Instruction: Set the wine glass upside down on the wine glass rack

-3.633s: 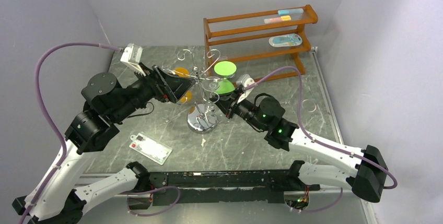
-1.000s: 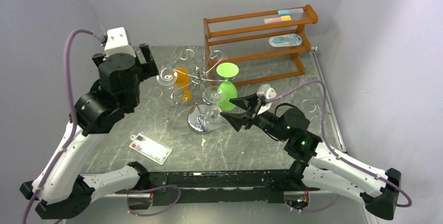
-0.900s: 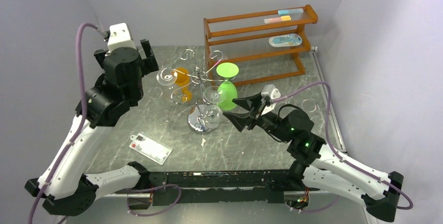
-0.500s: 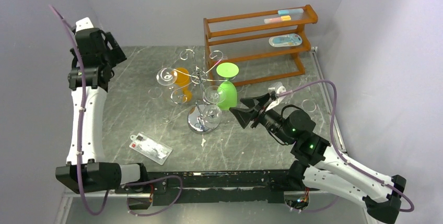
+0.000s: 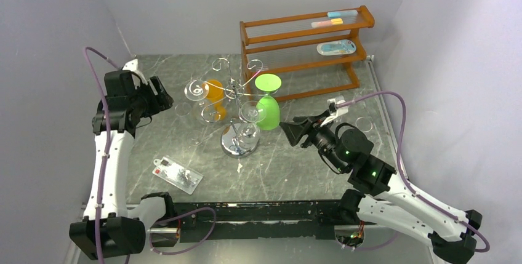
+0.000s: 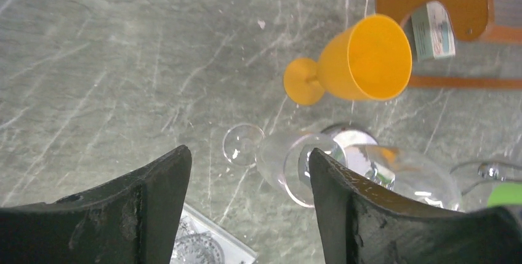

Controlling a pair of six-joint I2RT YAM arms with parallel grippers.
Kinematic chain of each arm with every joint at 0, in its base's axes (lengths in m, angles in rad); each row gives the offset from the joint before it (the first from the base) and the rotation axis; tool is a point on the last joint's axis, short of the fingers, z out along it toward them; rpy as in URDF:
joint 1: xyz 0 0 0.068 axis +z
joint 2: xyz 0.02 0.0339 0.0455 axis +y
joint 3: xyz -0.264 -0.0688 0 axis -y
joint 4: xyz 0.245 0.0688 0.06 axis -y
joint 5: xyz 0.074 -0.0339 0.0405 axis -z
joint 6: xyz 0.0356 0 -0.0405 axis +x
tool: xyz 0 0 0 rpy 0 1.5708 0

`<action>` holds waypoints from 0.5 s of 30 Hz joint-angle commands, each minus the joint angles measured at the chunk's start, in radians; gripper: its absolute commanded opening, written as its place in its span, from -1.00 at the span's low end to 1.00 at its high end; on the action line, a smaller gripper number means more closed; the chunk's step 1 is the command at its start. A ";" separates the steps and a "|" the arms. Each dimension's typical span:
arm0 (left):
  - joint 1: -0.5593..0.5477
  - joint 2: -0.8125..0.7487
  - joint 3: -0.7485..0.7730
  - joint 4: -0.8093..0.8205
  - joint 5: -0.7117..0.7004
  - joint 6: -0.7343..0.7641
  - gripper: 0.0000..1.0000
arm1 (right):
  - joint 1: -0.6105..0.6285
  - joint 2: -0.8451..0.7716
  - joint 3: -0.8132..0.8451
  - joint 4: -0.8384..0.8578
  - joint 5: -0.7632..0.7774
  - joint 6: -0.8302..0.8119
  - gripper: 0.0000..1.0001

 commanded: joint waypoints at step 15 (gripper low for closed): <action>-0.002 0.112 -0.096 0.025 0.145 0.047 -0.07 | -0.006 -0.020 0.007 -0.030 0.025 0.038 0.23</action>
